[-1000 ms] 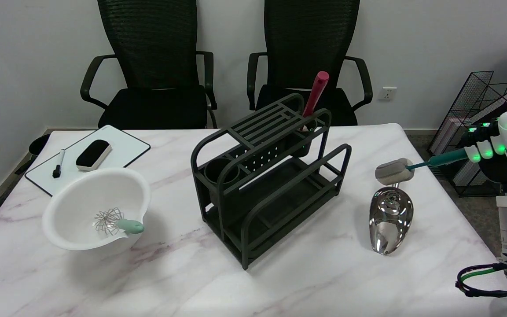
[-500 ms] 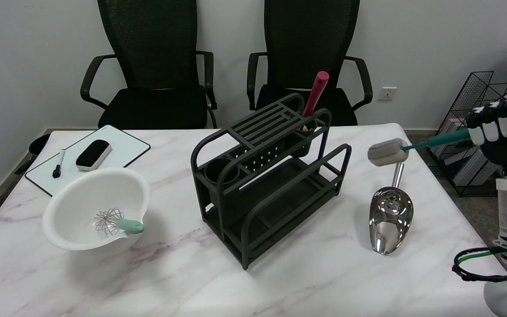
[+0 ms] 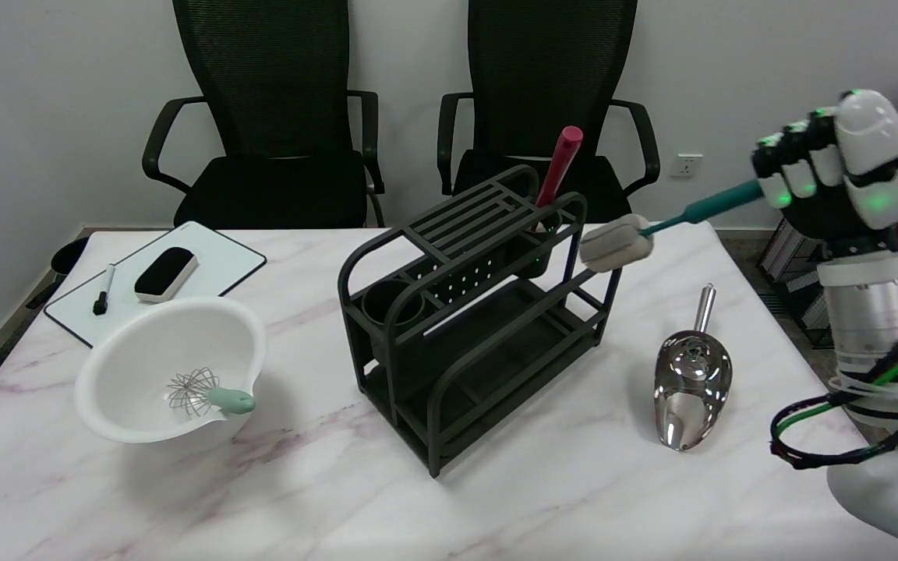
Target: Place the blue sponge bottle brush into the kitchen storage rack.
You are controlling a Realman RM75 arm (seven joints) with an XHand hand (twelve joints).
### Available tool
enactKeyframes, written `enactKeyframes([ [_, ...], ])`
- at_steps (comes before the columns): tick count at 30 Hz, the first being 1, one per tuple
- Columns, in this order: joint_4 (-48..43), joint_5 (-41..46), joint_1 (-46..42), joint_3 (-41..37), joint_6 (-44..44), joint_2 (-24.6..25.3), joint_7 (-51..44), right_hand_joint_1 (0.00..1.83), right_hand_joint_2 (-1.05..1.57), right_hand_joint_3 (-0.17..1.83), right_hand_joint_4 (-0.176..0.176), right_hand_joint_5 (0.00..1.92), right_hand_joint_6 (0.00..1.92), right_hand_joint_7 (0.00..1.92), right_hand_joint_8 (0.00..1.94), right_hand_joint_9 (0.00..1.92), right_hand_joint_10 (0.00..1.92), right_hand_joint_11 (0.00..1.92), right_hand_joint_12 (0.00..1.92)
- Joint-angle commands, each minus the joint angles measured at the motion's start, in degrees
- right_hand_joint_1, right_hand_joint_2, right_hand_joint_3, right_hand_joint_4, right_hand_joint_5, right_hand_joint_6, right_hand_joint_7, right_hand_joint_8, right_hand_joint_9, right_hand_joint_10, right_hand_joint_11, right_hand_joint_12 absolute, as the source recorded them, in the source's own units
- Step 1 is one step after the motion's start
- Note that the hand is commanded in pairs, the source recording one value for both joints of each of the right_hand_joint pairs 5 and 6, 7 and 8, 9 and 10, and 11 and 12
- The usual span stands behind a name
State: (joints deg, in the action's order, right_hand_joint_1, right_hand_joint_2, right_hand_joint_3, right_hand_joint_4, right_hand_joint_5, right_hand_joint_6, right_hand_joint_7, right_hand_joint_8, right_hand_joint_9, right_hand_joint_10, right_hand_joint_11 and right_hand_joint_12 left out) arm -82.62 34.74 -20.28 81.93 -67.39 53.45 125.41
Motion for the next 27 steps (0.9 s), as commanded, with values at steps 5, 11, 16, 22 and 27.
enactKeyframes([
  [5,-23.94,-7.99,16.52,11.11,33.48,-6.02,-1.98,1.10,1.57,0.28,0.000,1.92,1.92,1.92,1.92,1.92,1.92,1.92,1.92],
  [11,-23.88,-7.67,21.82,11.31,35.13,-6.98,-1.12,1.11,1.57,0.27,0.000,1.92,1.92,1.92,1.92,1.92,1.92,1.92,1.92],
  [16,-23.71,-6.68,28.72,17.81,38.92,-7.19,-1.12,1.10,1.57,0.25,0.000,1.92,1.92,1.92,1.92,1.92,1.92,1.92,1.92],
  [22,-23.49,-5.51,35.96,27.20,43.19,-5.04,-1.53,1.10,1.57,0.24,0.000,1.92,1.92,1.92,1.92,1.92,1.92,1.92,1.92],
  [27,-22.20,-5.99,39.43,31.68,46.00,-4.41,-1.60,1.10,1.57,0.24,0.000,1.92,1.92,1.92,1.92,1.92,1.92,1.92,1.92],
])
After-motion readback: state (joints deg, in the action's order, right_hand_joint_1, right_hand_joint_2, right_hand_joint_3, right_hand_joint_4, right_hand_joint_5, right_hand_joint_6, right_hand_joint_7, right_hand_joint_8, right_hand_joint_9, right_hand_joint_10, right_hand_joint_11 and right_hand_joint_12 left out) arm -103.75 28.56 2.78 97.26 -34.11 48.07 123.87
